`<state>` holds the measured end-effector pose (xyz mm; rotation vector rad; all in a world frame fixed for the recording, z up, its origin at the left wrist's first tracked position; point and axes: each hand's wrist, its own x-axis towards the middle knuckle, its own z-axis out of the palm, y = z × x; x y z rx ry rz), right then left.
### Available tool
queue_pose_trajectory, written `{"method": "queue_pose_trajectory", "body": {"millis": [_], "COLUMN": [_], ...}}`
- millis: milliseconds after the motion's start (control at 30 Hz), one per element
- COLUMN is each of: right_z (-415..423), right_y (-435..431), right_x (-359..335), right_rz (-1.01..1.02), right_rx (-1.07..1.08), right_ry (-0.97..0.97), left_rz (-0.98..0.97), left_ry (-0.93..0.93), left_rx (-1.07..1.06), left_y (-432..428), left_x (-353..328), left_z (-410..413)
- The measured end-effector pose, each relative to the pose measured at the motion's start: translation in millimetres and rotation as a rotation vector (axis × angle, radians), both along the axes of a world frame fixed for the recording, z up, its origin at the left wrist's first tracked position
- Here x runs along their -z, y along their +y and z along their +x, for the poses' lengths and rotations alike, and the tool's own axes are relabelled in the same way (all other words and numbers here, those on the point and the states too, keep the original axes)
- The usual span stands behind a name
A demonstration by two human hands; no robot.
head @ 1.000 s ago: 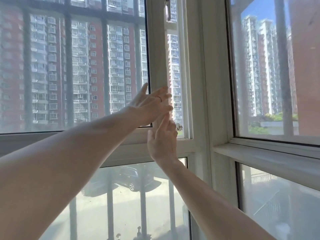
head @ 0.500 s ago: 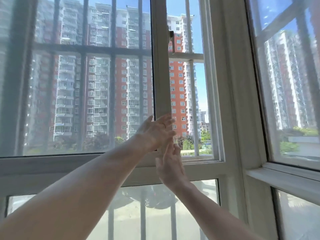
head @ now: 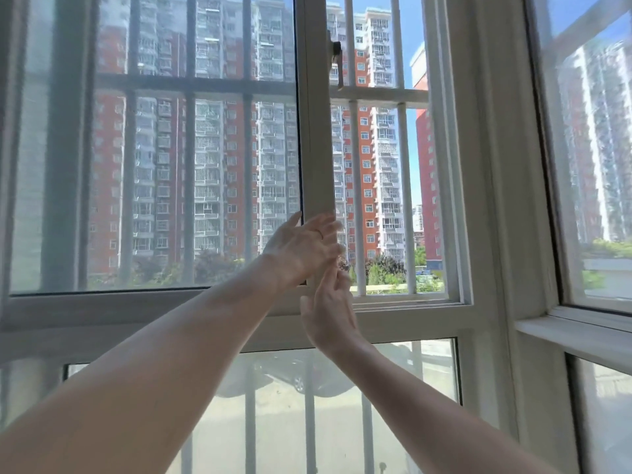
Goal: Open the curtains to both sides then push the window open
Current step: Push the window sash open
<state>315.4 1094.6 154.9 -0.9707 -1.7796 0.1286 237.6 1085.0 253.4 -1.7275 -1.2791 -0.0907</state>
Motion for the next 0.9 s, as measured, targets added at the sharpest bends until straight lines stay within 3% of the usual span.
{"method": "queue_pose_trajectory", "body": {"millis": [433,667,833,900], "right_z": [-38,-37,-35,-36], "right_y": [-14,-12,-18,-19], "right_x": [7,8,-1,-1], "right_rz": [-0.133,-0.194,-0.23,-0.239], "right_rx": [-0.007,-0.063,-0.115,-0.093], "right_ry": [-0.172,-0.093,0.109,0.106], "left_rz": [-0.125,-0.134,-0.103,-0.078], "left_ry": [-0.107,0.003,-0.05,-0.047], "left_rx": [-0.07,-0.117,-0.056,-0.044], "left_y": [-33,-31,-19,-17], "left_x": [-1,-6,-6,-5], "left_z": [-31,-42,-53,-54]}}
